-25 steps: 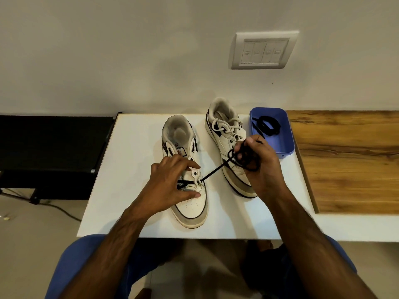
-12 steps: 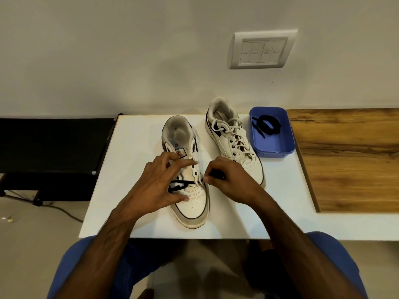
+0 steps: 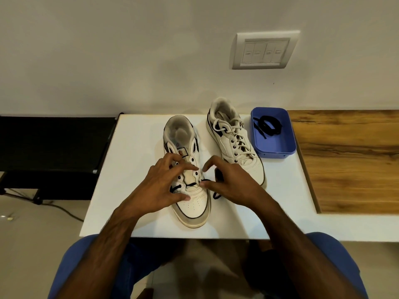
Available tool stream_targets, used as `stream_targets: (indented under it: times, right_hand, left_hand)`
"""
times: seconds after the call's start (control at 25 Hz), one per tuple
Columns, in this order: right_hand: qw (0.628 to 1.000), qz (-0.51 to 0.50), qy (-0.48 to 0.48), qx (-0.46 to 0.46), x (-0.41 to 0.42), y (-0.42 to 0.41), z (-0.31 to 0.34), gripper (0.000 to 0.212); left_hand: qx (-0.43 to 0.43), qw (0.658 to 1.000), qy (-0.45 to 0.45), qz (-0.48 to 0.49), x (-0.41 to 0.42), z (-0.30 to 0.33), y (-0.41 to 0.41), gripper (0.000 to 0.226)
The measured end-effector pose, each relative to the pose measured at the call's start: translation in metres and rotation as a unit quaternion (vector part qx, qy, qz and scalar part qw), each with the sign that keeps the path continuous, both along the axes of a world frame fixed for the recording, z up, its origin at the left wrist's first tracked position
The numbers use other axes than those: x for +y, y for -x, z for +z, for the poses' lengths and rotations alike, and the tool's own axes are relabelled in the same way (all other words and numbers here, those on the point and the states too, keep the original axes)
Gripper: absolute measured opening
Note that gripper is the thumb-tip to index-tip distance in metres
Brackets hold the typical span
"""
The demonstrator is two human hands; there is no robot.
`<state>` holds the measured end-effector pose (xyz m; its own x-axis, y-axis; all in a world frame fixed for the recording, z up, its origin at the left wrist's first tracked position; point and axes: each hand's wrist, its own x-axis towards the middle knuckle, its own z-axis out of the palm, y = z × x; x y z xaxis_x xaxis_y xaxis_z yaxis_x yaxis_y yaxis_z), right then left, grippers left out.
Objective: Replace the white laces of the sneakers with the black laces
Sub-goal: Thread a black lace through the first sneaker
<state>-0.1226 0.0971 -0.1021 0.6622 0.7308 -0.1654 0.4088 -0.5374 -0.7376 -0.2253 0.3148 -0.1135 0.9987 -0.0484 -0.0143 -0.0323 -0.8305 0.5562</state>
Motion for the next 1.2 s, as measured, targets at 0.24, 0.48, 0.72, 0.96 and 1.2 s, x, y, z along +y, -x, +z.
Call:
stream_targets:
  times: [0.24,0.48,0.72,0.96,1.2]
  right_hand:
    - [0.998,0.032,-0.043,0.023,0.003,-0.005,-0.007,0.011]
    - [0.978,-0.045,-0.086,0.186,0.001,-0.007,-0.001,0.016]
    - [0.997,-0.052,-0.013,0.053,0.006,-0.003,-0.002,0.020]
    - [0.999,-0.037,0.013,0.033,0.000,-0.008,0.006,0.025]
    - [0.990,-0.091,-0.072,-0.076,-0.010,-0.015,0.014,0.014]
  left_hand:
    - [-0.009,0.999,-0.011,0.048,0.009,0.003,0.007,0.046]
    - [0.024,0.998,-0.030,0.048,0.012,0.005,0.009,0.028]
    - [0.068,0.996,-0.016,0.063,0.012,0.016,0.015,0.019]
    - [0.069,0.982,-0.158,0.070,0.006,0.028,0.015,0.011]
    - [0.128,0.967,0.187,0.119,0.024,0.044,0.036,0.017]
